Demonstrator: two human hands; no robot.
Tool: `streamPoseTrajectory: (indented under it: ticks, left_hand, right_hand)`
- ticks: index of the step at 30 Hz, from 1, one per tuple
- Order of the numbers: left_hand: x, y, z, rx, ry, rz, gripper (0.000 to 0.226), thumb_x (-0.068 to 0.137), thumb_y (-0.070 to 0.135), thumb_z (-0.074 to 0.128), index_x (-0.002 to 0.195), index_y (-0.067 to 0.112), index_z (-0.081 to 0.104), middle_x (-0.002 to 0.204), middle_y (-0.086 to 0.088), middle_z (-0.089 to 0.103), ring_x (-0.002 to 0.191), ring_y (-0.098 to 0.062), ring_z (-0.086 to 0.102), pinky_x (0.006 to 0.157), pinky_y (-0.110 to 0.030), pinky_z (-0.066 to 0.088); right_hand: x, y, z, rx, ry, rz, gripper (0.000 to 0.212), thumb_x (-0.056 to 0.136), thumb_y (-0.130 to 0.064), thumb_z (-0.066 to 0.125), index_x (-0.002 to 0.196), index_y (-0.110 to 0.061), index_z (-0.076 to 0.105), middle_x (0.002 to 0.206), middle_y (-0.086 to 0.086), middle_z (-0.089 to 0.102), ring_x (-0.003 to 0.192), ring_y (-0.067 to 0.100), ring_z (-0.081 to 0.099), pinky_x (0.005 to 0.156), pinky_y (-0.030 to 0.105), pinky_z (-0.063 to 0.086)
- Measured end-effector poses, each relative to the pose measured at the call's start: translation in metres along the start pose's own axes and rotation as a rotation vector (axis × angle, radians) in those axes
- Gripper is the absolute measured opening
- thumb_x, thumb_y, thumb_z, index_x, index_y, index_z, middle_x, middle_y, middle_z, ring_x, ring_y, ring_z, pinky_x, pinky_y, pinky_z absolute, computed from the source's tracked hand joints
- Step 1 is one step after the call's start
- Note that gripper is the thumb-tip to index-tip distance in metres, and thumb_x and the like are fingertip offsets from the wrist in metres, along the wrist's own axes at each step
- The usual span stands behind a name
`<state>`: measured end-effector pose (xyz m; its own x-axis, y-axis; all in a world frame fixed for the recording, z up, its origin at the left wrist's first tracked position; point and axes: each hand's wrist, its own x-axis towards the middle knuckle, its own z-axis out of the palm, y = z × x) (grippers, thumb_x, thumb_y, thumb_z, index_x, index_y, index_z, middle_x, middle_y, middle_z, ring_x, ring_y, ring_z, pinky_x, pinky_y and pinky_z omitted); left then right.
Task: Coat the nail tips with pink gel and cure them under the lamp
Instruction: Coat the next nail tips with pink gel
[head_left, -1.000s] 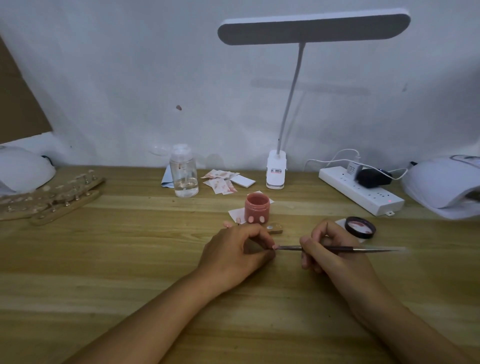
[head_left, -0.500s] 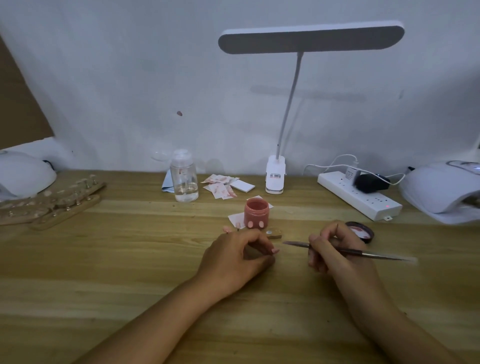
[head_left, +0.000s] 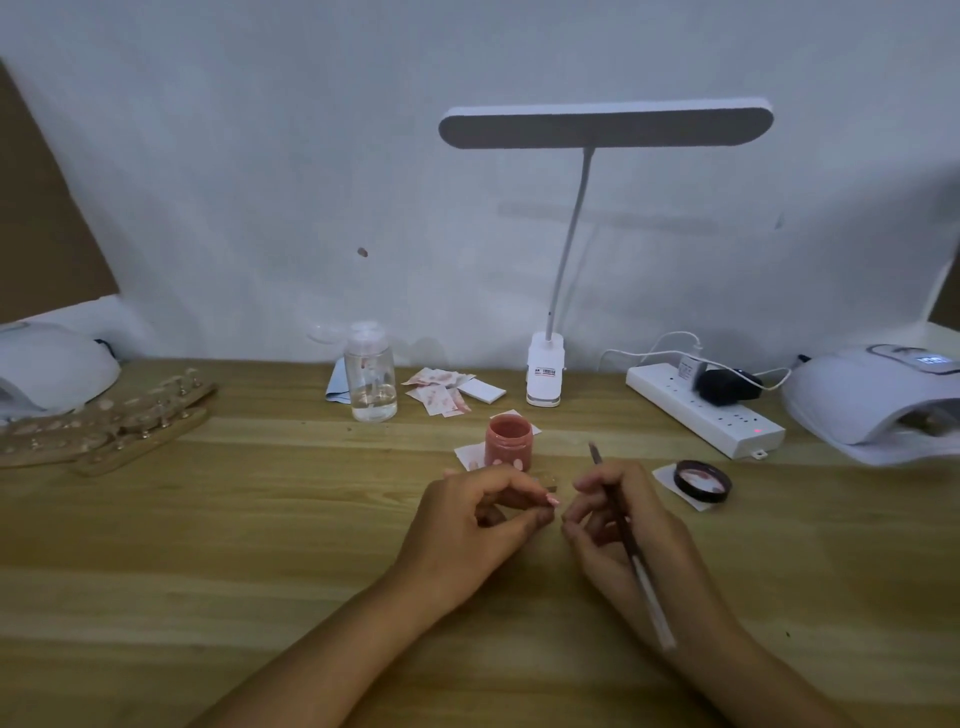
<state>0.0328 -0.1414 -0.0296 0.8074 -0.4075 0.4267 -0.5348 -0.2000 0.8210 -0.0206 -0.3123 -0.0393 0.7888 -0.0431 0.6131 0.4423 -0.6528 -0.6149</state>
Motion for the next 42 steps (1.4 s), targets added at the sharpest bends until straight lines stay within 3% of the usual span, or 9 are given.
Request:
streamPoseTrajectory:
  ticks: [9,16,18,20,23,28,34,37,42]
  left_hand:
    - [-0.006,0.012,0.005,-0.289,-0.083,-0.17,0.011,0.089,0.003,0.068,0.093,0.014,0.071,0.093,-0.005,0.078,0.062,-0.025,0.067,0.054,-0.025,0.052]
    - [-0.008,0.02,0.002,-0.291,-0.134,-0.259,0.022,0.089,0.006,0.07,0.1,0.016,0.054,0.086,-0.001,0.078,0.054,-0.011,0.066,0.065,-0.018,0.05]
    - [-0.008,0.022,0.002,-0.273,-0.149,-0.264,0.02,0.09,0.008,0.068,0.102,0.017,0.054,0.085,0.0,0.078,0.058,-0.011,0.068,0.069,-0.017,0.049]
    - [-0.008,0.024,0.002,-0.296,-0.145,-0.285,0.019,0.091,0.008,0.067,0.103,0.016,0.055,0.082,-0.002,0.078,0.06,-0.011,0.069,0.066,-0.015,0.048]
    - [-0.008,0.026,0.003,-0.361,-0.133,-0.346,0.018,0.092,0.004,0.066,0.104,0.013,0.057,0.078,-0.002,0.077,0.062,-0.008,0.07,0.055,-0.009,0.044]
    - [-0.007,0.027,0.001,-0.461,-0.136,-0.439,0.018,0.091,0.002,0.066,0.107,0.011,0.062,0.087,-0.004,0.078,0.077,-0.012,0.075,0.057,-0.013,0.049]
    - [-0.009,0.024,0.005,-0.464,-0.097,-0.434,0.016,0.089,0.001,0.067,0.103,0.009,0.065,0.089,-0.007,0.078,0.081,-0.016,0.075,0.06,-0.015,0.051]
    - [-0.009,0.022,0.007,-0.322,-0.054,-0.334,0.013,0.089,0.01,0.071,0.097,0.019,0.065,0.085,-0.001,0.077,0.078,-0.015,0.075,0.065,-0.019,0.051]
    - [0.005,0.006,-0.029,0.253,0.395,-0.283,0.03,0.073,0.031,0.08,0.086,0.029,0.053,0.081,0.011,0.063,0.072,-0.001,0.057,0.068,-0.026,0.047]
  right_hand:
    - [0.001,-0.002,0.001,0.053,0.117,-0.037,0.055,0.072,0.005,0.078,0.1,-0.031,0.046,0.089,-0.014,0.065,0.071,0.009,0.066,0.066,0.021,0.054]
    - [0.008,0.001,-0.004,0.071,0.026,0.003,0.072,0.072,0.01,0.073,0.096,-0.049,0.039,0.087,-0.015,0.071,0.073,0.008,0.07,0.07,0.03,0.057]
    - [0.009,0.003,-0.005,0.032,0.0,-0.011,0.063,0.075,0.005,0.072,0.099,-0.045,0.042,0.084,-0.011,0.071,0.073,0.009,0.07,0.074,0.03,0.058]
    - [0.008,0.003,-0.006,0.048,0.001,0.021,0.043,0.078,0.002,0.069,0.098,-0.03,0.05,0.08,-0.009,0.071,0.069,0.008,0.07,0.079,0.036,0.058]
    - [0.002,-0.009,-0.009,-0.011,0.004,-0.129,0.048,0.075,-0.006,0.072,0.102,-0.034,0.043,0.088,-0.015,0.065,0.08,0.005,0.069,0.071,0.02,0.054]
    - [0.0,-0.013,-0.011,0.001,0.031,-0.165,0.05,0.074,0.004,0.074,0.1,-0.027,0.046,0.083,-0.012,0.065,0.08,0.007,0.069,0.067,0.025,0.056]
    - [-0.002,-0.012,-0.009,0.018,0.02,-0.129,0.05,0.073,0.004,0.076,0.1,-0.026,0.046,0.092,-0.016,0.063,0.082,0.005,0.068,0.068,0.018,0.054]
    - [0.001,-0.009,-0.009,0.059,0.066,-0.096,0.054,0.073,0.008,0.074,0.1,-0.028,0.045,0.091,-0.016,0.062,0.08,0.009,0.068,0.067,0.021,0.054]
    - [0.007,0.003,-0.016,0.162,0.153,-0.004,0.056,0.072,0.015,0.073,0.097,-0.025,0.042,0.088,-0.011,0.064,0.076,0.012,0.066,0.07,0.03,0.055]
